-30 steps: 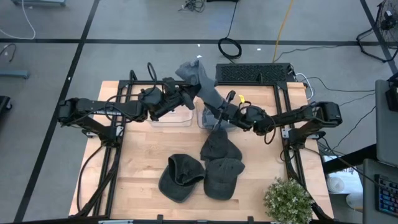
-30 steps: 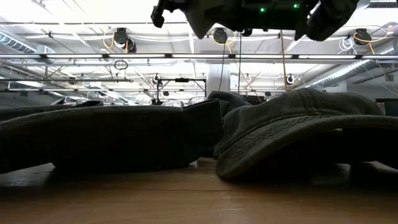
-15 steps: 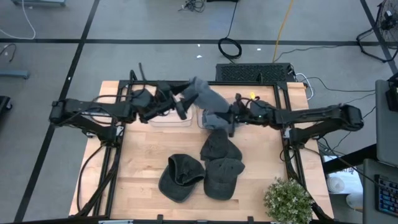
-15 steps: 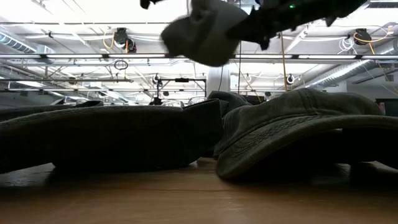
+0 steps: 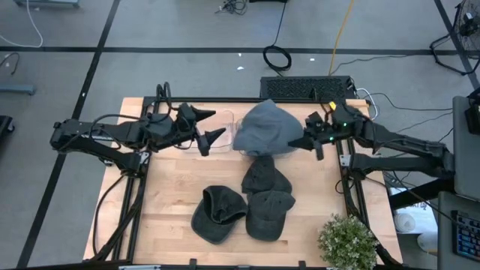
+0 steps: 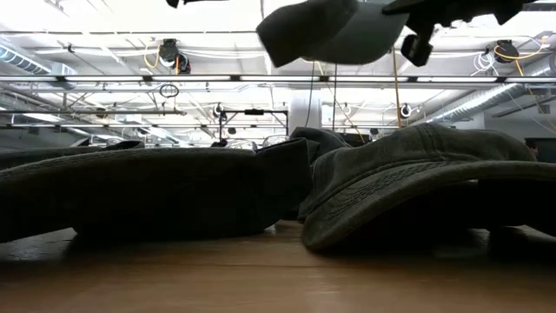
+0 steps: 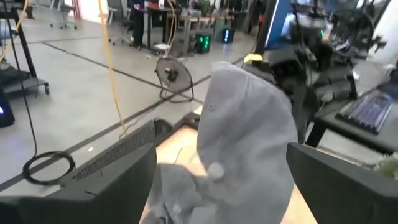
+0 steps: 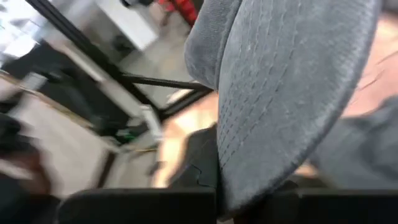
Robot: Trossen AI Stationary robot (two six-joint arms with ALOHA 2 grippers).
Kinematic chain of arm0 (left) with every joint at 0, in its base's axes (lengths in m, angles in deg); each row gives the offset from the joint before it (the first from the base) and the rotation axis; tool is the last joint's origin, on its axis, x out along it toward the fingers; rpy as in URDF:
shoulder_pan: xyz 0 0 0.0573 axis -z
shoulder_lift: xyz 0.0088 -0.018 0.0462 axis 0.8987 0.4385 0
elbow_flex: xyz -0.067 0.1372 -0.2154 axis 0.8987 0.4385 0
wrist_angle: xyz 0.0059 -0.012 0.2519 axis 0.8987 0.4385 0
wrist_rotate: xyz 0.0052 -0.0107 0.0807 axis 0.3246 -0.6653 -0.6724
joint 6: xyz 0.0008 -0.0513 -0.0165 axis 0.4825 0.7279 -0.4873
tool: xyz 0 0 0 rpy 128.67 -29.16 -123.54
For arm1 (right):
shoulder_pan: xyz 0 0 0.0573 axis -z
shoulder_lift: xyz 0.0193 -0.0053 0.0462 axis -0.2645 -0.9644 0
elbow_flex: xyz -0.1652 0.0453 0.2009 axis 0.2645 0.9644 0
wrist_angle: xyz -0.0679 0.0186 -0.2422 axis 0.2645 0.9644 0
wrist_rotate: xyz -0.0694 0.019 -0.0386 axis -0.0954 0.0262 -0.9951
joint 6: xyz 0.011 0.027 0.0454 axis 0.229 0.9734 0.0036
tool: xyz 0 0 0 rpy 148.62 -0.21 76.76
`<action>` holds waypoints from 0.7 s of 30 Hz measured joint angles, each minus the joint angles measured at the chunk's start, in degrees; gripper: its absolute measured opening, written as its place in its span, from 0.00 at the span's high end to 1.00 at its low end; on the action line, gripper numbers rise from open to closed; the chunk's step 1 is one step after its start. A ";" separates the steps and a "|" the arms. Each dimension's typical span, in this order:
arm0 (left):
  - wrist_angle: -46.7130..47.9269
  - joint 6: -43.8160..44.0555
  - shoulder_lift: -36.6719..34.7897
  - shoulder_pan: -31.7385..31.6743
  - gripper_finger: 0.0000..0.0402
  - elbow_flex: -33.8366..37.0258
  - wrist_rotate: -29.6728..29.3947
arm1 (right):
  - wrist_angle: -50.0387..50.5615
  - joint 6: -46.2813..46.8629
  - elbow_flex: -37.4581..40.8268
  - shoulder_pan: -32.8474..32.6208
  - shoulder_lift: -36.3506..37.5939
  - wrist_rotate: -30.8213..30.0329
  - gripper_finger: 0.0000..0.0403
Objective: Pick & Place hat
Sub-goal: Put the blue cap into the right transparent bin
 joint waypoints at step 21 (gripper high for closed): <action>10.58 1.90 0.13 1.00 0.09 0.07 -0.02 | 13.09 1.01 -0.09 12.89 -14.93 8.75 0.99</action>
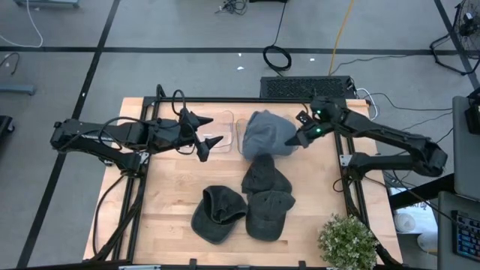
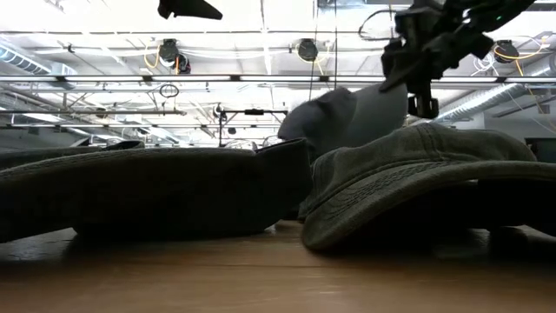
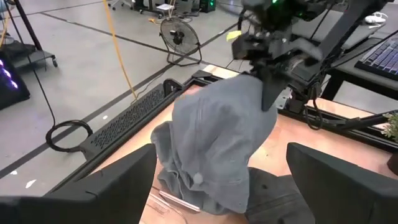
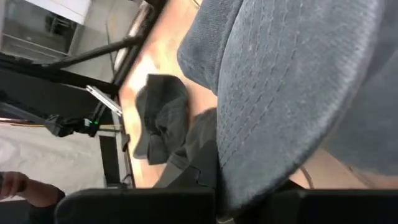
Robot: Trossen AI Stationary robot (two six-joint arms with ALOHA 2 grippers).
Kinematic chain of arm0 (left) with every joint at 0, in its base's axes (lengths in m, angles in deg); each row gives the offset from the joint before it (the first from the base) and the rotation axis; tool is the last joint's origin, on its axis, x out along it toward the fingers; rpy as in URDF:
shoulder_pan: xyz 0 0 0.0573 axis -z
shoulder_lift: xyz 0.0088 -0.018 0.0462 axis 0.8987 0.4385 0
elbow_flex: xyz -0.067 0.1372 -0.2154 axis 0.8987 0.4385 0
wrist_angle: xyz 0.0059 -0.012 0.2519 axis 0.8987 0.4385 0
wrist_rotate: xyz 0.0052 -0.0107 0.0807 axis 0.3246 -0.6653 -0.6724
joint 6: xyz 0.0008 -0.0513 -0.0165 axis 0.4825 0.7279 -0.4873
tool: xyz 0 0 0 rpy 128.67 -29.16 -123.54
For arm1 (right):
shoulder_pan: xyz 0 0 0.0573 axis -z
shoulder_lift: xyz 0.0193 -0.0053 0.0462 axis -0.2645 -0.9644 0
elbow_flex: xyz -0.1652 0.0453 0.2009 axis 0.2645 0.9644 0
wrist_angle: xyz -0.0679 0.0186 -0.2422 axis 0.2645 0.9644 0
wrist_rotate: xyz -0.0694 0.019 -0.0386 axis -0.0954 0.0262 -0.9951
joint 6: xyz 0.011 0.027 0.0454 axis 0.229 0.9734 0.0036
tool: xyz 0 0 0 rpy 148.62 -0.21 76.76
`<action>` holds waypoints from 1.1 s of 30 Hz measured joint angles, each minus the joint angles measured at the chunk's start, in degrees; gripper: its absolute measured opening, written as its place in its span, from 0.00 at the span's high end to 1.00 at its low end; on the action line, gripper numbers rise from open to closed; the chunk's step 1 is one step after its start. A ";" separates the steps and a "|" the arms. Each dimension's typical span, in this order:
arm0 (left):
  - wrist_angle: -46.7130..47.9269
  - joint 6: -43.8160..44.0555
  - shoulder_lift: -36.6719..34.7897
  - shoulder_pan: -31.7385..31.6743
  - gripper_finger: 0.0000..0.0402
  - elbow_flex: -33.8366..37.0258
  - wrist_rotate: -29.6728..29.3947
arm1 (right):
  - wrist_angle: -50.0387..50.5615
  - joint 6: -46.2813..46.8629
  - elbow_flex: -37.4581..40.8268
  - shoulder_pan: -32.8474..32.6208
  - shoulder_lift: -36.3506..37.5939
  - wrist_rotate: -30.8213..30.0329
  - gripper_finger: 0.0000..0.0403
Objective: Pick & Place hat
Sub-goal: Put the blue cap into the right transparent bin
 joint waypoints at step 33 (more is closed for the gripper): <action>2.92 2.01 0.00 1.57 0.11 0.00 3.48 | 1.03 -8.50 0.09 0.64 -1.90 -20.63 0.38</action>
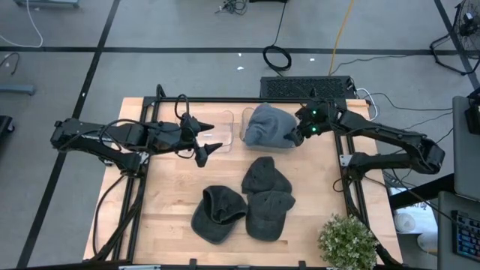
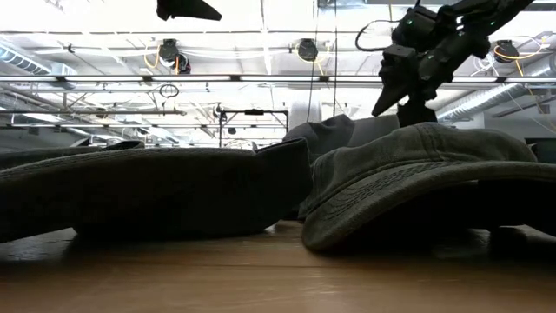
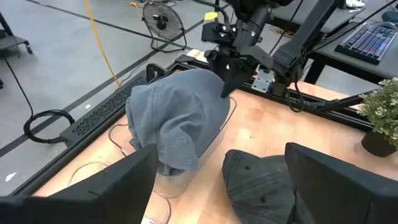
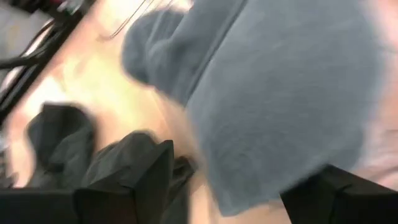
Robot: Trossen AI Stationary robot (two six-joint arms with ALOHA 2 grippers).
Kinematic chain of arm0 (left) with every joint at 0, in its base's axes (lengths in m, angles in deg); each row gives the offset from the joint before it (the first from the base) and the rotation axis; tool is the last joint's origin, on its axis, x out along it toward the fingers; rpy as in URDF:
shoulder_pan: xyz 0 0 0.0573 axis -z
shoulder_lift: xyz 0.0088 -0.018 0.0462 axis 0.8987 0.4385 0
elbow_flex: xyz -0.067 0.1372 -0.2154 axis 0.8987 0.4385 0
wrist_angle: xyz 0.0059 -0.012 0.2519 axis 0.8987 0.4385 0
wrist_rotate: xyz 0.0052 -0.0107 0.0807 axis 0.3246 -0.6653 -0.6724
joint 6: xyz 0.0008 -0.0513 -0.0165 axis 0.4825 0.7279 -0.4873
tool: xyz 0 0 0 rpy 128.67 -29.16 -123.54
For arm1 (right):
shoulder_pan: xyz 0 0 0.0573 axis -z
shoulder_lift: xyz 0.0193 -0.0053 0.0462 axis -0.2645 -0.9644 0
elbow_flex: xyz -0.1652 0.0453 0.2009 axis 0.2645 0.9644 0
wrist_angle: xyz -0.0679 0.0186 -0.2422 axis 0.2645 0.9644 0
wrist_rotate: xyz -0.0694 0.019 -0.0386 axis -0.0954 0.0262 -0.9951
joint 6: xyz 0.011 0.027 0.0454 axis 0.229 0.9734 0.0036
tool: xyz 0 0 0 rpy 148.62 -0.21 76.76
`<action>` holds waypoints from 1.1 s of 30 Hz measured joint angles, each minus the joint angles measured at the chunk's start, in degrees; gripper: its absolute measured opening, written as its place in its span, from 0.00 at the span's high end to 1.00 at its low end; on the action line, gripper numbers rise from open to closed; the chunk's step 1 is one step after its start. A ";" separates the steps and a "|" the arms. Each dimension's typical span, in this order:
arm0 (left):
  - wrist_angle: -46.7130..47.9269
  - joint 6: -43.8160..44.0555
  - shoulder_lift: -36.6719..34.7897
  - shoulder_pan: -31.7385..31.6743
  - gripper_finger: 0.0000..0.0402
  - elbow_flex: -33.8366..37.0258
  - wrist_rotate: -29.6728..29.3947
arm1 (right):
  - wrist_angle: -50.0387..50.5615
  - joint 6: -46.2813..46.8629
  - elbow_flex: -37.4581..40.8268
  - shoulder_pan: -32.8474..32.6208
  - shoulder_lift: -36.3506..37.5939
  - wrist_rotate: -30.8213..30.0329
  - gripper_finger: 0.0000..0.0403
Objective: Pick & Place hat
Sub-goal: Put the blue cap into the right transparent bin
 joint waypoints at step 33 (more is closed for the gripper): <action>-0.92 -0.19 0.02 0.00 0.11 0.02 -0.02 | -3.23 -32.60 -0.07 -5.47 -5.93 -27.37 1.00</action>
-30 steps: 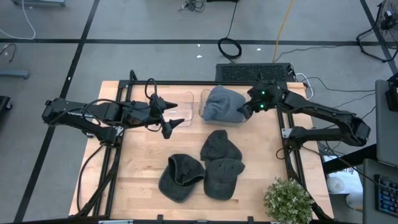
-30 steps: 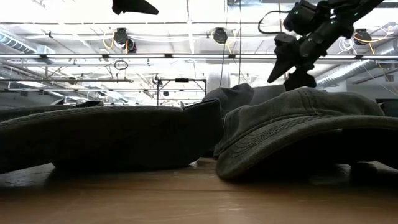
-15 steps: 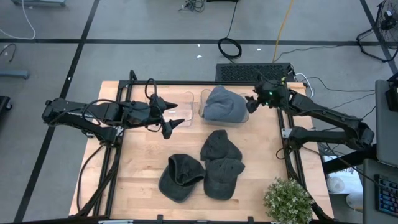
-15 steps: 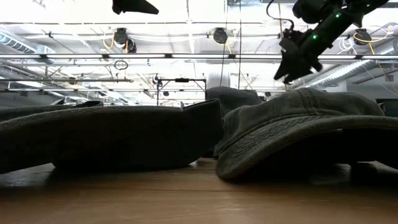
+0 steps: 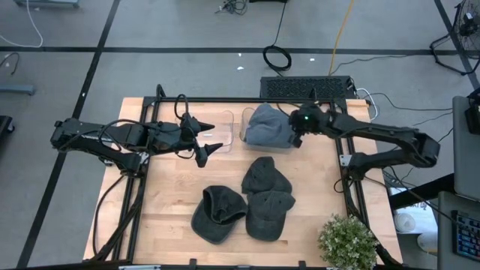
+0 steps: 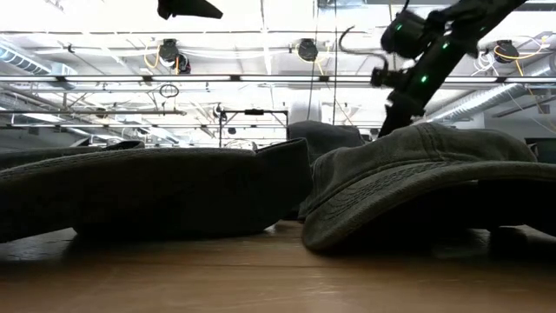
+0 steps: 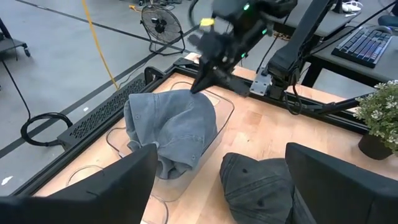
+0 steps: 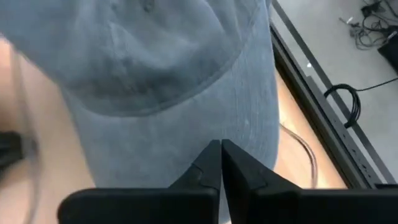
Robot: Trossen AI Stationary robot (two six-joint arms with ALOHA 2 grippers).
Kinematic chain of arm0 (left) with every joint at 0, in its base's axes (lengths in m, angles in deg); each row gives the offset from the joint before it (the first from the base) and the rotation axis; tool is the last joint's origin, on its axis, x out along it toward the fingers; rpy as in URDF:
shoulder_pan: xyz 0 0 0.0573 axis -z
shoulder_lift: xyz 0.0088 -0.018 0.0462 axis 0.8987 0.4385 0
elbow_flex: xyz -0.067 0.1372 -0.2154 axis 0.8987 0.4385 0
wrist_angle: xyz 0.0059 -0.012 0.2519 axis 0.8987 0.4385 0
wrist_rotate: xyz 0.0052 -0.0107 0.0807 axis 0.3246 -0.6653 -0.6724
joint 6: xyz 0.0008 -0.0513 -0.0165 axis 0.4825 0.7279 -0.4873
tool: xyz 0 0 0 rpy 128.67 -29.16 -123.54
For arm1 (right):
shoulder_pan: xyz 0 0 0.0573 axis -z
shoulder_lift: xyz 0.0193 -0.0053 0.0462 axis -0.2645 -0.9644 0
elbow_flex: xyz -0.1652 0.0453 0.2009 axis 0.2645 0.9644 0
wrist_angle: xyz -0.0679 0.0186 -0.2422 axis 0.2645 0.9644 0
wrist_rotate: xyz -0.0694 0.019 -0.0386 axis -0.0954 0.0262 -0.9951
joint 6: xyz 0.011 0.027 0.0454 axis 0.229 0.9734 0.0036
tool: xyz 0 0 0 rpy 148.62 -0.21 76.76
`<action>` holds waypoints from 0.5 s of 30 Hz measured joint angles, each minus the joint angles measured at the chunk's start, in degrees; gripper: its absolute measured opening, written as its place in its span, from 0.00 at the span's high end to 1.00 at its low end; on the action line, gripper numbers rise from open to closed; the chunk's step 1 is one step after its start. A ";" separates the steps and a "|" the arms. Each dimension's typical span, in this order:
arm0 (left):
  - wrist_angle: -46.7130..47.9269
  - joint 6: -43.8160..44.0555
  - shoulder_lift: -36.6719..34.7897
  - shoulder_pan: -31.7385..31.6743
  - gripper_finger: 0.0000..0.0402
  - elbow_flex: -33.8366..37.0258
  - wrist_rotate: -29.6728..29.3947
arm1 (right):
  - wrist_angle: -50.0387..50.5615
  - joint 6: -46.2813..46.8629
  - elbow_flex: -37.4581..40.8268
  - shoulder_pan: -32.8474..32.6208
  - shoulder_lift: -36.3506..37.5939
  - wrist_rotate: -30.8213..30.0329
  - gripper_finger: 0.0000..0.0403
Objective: Pick & Place hat
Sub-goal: Put the blue cap into the right transparent bin
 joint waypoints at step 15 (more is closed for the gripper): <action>0.89 -0.44 0.00 0.00 0.09 0.00 0.00 | -5.62 1.02 -3.25 -2.82 -4.75 6.22 1.00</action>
